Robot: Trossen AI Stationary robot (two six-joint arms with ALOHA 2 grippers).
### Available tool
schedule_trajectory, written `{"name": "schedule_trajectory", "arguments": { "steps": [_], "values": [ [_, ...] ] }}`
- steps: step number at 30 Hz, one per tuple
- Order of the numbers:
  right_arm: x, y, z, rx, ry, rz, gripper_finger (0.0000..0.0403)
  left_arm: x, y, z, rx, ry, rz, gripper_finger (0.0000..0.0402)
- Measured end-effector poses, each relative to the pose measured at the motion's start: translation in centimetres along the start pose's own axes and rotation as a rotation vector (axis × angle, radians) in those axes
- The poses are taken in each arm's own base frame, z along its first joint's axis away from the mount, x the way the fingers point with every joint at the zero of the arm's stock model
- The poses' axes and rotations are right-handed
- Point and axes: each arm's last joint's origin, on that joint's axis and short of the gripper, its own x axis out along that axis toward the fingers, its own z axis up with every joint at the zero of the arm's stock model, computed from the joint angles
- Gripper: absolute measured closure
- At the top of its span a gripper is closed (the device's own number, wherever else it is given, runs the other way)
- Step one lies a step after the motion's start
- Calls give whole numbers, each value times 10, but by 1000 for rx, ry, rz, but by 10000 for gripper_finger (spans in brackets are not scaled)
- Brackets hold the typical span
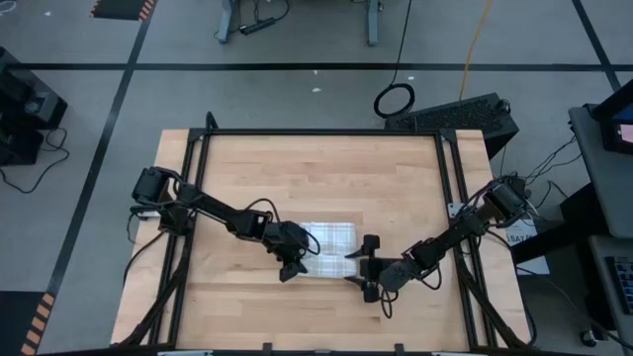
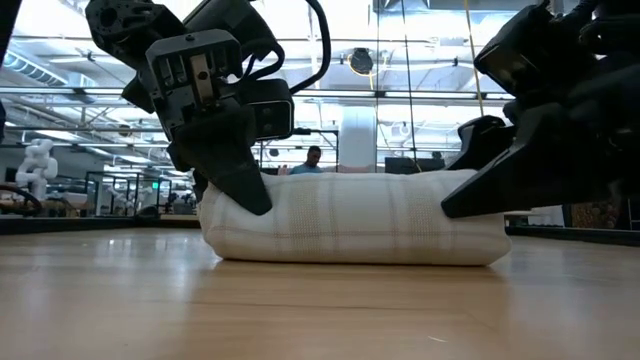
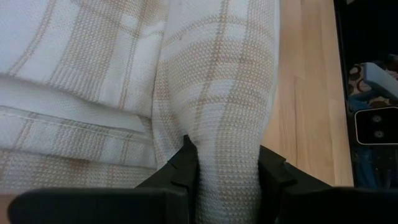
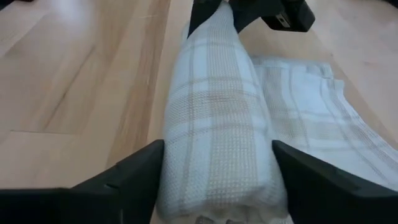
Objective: Roll towel
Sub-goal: Roll the white kitchen towel
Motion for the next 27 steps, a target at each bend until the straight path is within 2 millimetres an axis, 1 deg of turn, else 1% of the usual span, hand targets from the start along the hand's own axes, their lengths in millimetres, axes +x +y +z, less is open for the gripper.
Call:
{"name": "schedule_trajectory", "arguments": {
  "steps": [4, 8, 12, 16, 19, 22, 27],
  "values": [
    [0, 0, 0, 8, 2, 0, 141, 0, 0, 0, 1, -2, 2, 307],
    [0, 0, 0, 15, 7, 18, 161, 0, 0, 1, 11, -27, 15, 287],
    [0, 0, -1, 45, 22, 21, 178, 1, -2, 4, 36, -62, 1, 253],
    [0, 0, -2, 57, 32, 34, 192, -5, -5, 6, 53, -72, -5, 208],
    [0, 0, -2, 78, 37, 34, 201, -14, -10, 8, 75, -85, -14, 177],
    [0, 0, -3, 83, 39, 36, 207, -25, -16, 11, 114, -95, -20, 156],
    [1, -1, -4, 112, 55, 29, 214, -44, -28, 16, 217, -163, -18, 144]
  ]
}}
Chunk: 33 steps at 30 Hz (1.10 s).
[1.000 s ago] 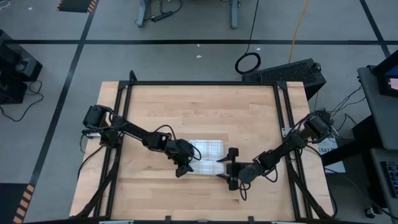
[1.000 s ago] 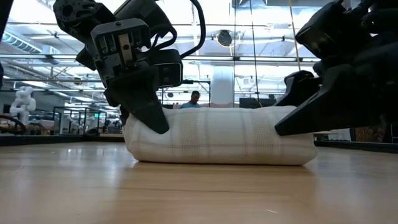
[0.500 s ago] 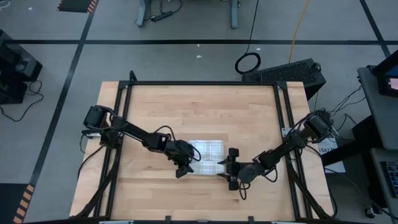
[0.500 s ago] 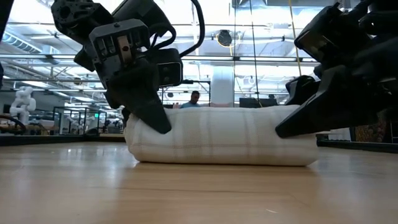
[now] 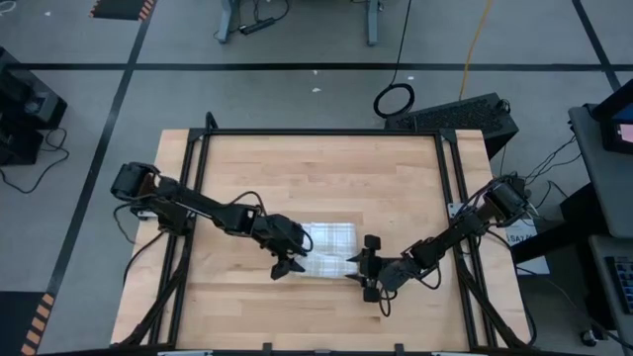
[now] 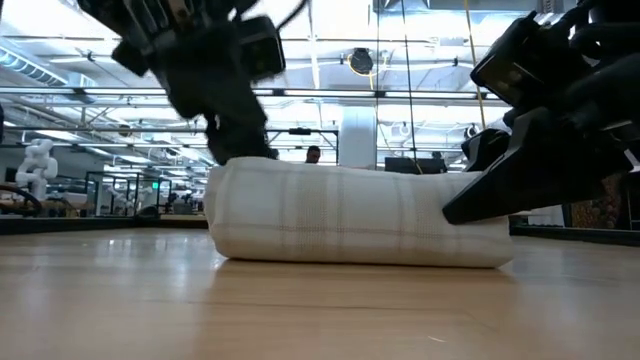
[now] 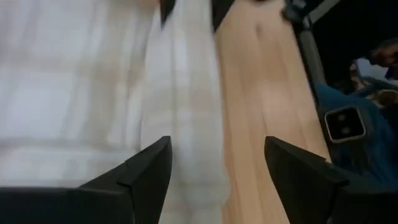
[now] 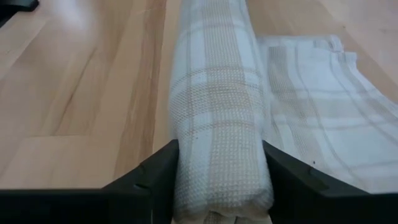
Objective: Roll towel
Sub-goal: Roll the white kitchen towel
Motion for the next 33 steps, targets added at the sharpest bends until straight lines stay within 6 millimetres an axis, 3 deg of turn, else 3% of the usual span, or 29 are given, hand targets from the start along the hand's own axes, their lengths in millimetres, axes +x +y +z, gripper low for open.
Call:
{"name": "schedule_trajectory", "arguments": {
  "steps": [8, 14, 18, 27, 33],
  "values": [
    [0, -1, -1, 40, 17, 1, 221, -9, -31, 2, 238, -147, 163, 143],
    [3, -5, 0, 88, 39, 22, 221, 7, -56, -22, 351, -111, 246, 141],
    [5, -8, 1, 98, 47, 33, 221, 17, -67, -36, 416, -119, 321, 117],
    [9, -16, 3, 173, 70, 53, 221, 32, -71, -52, 515, -126, 459, 10],
    [10, -17, 3, 174, 72, 51, 221, 41, -62, -57, 561, -95, 530, 13]
  ]
}}
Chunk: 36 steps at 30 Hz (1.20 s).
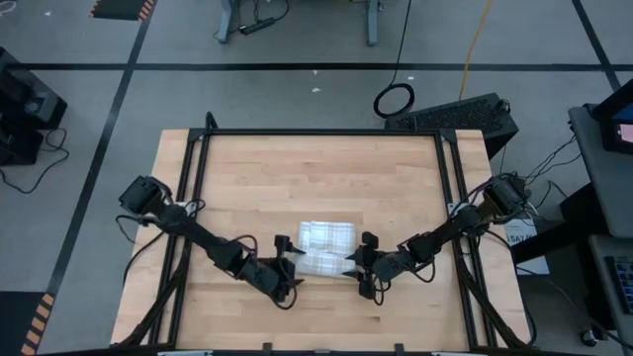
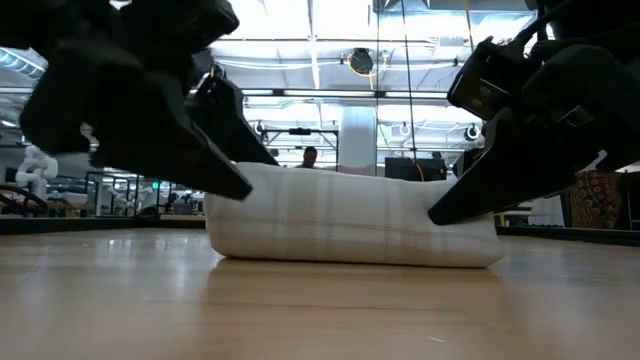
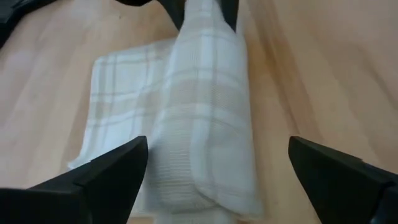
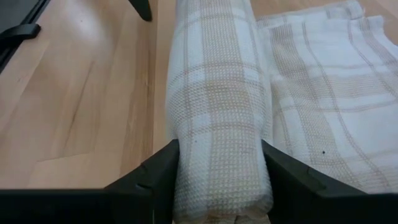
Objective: Roll towel
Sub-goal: Roll the white kitchen towel
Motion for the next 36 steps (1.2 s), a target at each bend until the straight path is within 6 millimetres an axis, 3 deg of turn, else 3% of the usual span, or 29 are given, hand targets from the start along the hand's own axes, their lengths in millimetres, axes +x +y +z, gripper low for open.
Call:
{"name": "schedule_trajectory", "arguments": {
  "steps": [5, 10, 24, 36],
  "values": [
    [0, 0, 0, 0, 2, -2, 221, 9, -3, -8, 57, 28, 13, 14],
    [0, 0, -1, 17, 7, -5, 221, 12, 0, -8, 0, 23, 46, 28],
    [0, 0, -1, -4, 14, 11, 213, 21, 14, -9, -88, 55, -19, 204],
    [-27, 17, 5, -265, -90, -71, 99, 29, 32, -10, -263, 89, -125, 301]
  ]
}}
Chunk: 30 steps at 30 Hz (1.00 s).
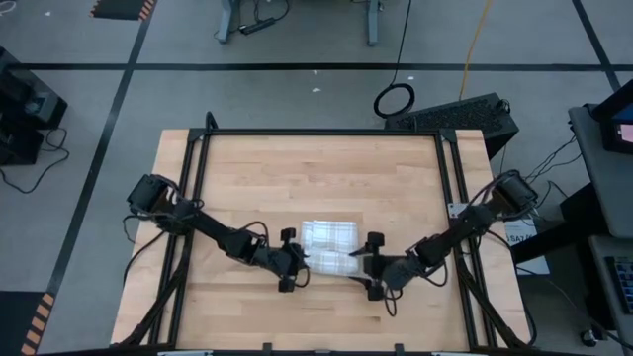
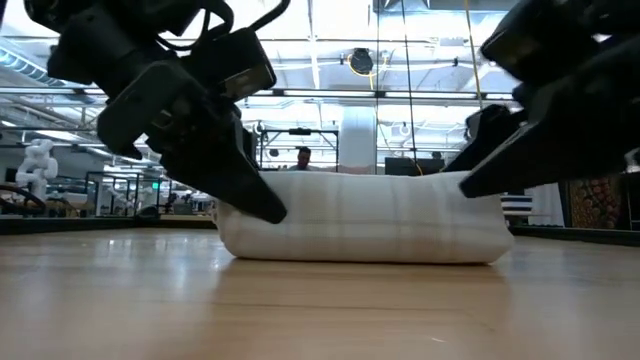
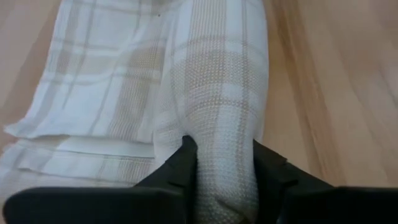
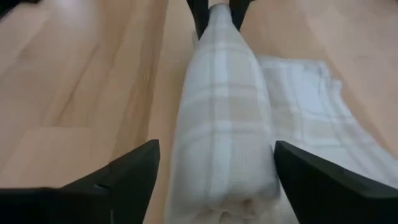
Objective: Roll towel
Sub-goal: Roll the white kitchen towel
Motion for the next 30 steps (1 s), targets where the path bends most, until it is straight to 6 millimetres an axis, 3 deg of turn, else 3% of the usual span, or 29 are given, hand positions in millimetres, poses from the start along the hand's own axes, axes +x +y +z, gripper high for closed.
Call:
{"name": "schedule_trajectory", "arguments": {
  "steps": [14, 21, 30],
  "values": [
    [-23, 26, -5, -242, -67, -62, 87, 6, 22, 5, -154, 56, -156, 307],
    [-14, 23, -11, -276, -63, -75, 87, 9, 35, 7, -255, 86, -220, 307],
    [-2, 13, -27, -296, -189, -93, 87, 10, 46, 7, -333, 137, -352, 307]
  ]
}}
